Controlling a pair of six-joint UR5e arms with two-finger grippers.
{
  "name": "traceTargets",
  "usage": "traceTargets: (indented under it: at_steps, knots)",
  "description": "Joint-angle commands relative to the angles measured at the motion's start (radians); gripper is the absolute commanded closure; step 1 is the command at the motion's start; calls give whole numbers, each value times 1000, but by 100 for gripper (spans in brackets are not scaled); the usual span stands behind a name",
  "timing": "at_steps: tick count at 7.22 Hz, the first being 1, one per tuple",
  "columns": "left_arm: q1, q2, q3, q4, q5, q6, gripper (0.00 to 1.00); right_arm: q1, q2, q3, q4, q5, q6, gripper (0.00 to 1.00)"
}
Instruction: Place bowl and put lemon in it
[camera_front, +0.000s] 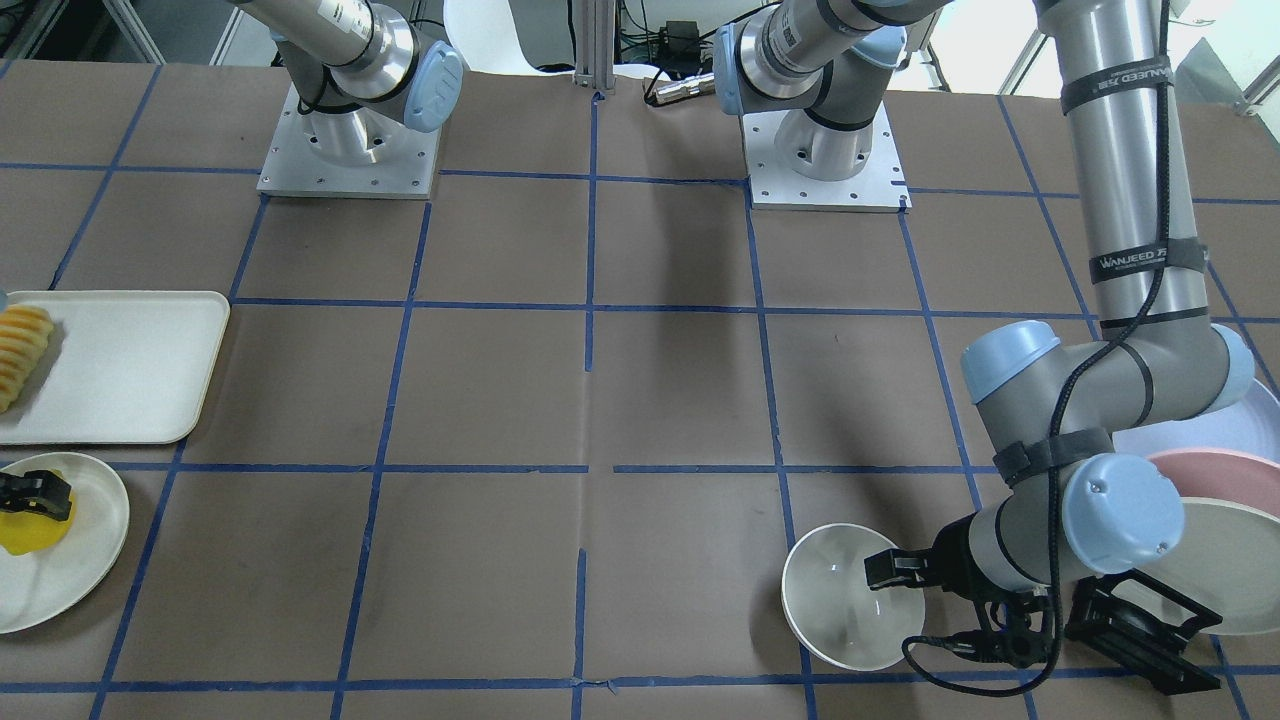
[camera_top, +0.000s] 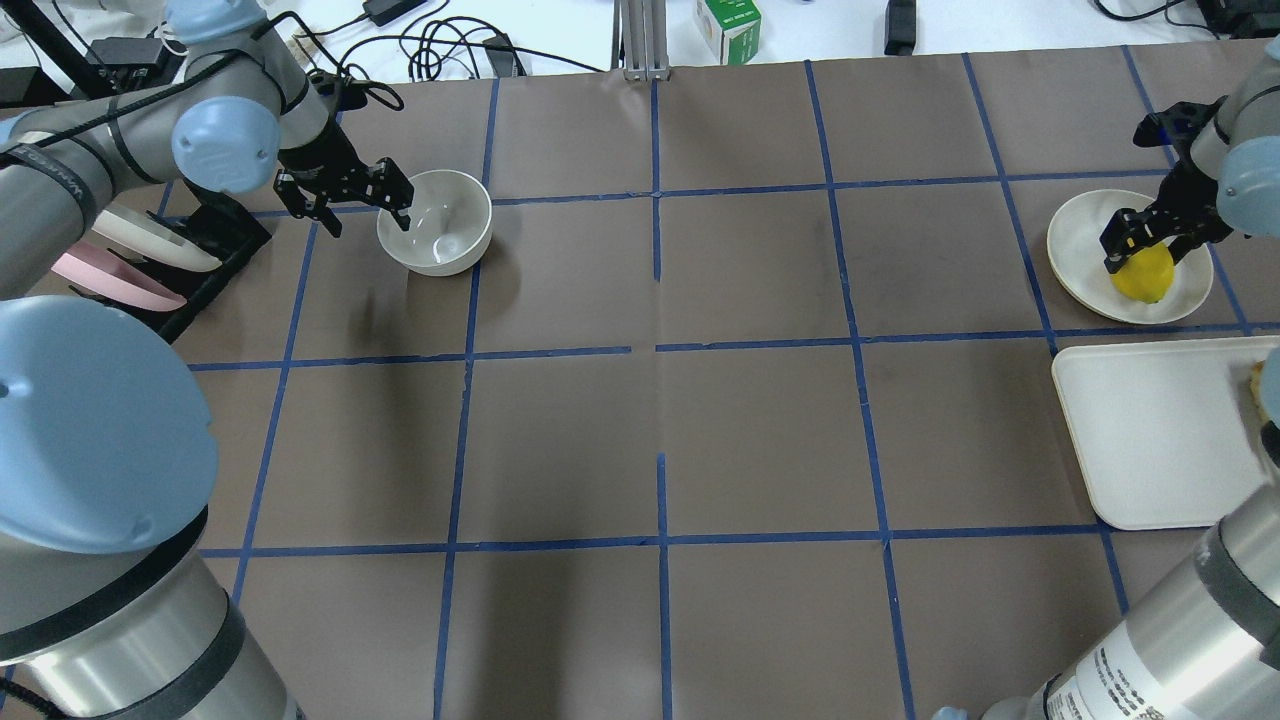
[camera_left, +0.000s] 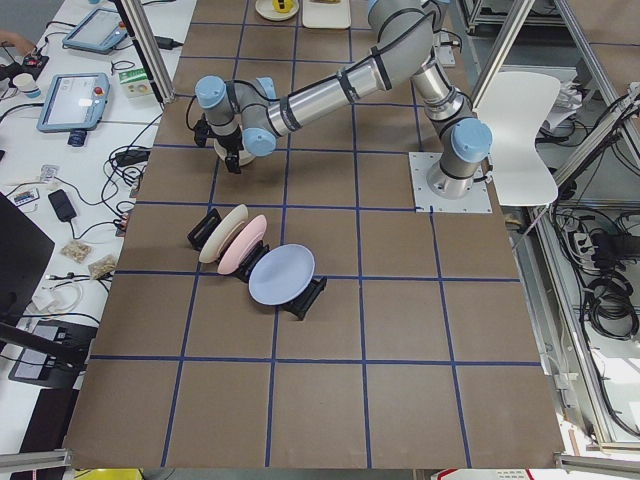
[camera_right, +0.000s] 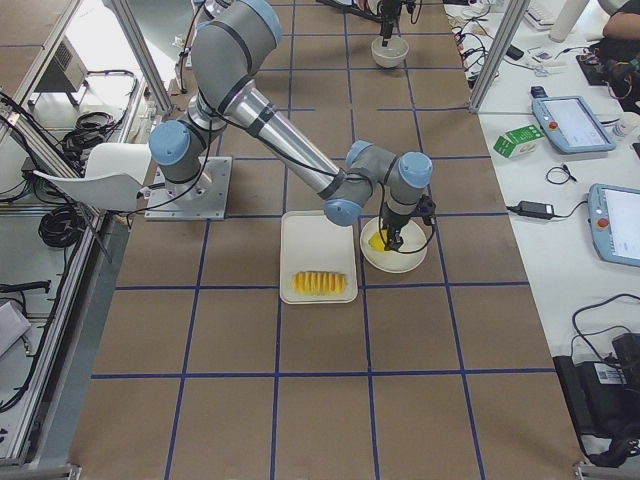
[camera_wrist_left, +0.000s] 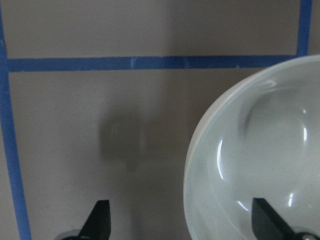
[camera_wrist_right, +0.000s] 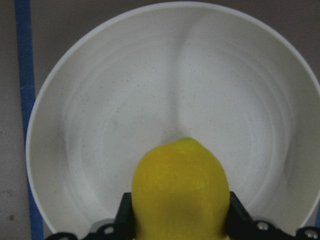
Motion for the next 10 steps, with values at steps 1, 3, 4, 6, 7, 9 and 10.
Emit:
traceTargets:
  at_steps: [1,3,4,6,7,9,10]
  knots:
    - [-1,5,-5,6,-29,20,100,1,-41,-8,59,4,-3,72]
    - [-4,17,-2,3,-76,3,100,21,-124,-104,261,5,12,72]
    - [-25,34,4,-40,-73,-20,100,52,-144,-135,315,4,18,73]
    - [-66,170,1,-255,-142,-67,100,179,-260,-127,380,14,129,73]
    - [-132,210,-67,-297,-338,-125,100,254,-291,-126,406,20,204,73]
    - [-275,232,-218,-60,-330,-281,100,390,-323,-122,417,86,376,74]
    - [-312,212,-276,26,-246,-344,100,450,-323,-129,415,120,467,74]
